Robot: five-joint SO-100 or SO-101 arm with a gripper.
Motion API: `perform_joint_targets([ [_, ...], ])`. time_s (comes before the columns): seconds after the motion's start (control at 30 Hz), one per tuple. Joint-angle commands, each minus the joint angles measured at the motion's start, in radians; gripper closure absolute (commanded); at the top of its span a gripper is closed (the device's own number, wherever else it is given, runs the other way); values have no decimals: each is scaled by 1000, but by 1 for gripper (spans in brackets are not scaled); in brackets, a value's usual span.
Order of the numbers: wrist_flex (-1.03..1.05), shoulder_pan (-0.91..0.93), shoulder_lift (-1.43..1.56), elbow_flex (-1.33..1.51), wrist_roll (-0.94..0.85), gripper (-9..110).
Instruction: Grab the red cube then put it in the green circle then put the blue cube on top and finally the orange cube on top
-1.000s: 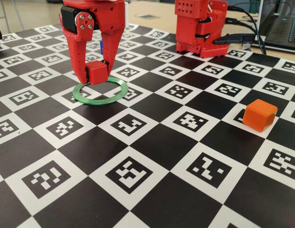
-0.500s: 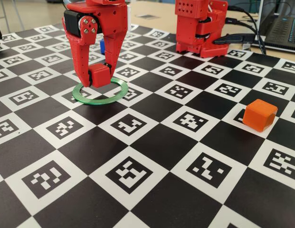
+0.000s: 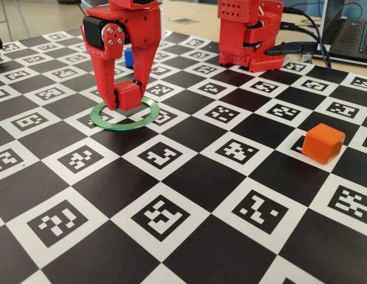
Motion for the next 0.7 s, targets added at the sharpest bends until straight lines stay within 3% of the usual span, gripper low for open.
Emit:
perform_joint_targets([
  [0.0,-12,-14,40,-12,5,97],
  [0.67,-52,-3,25,8,-15,97],
])
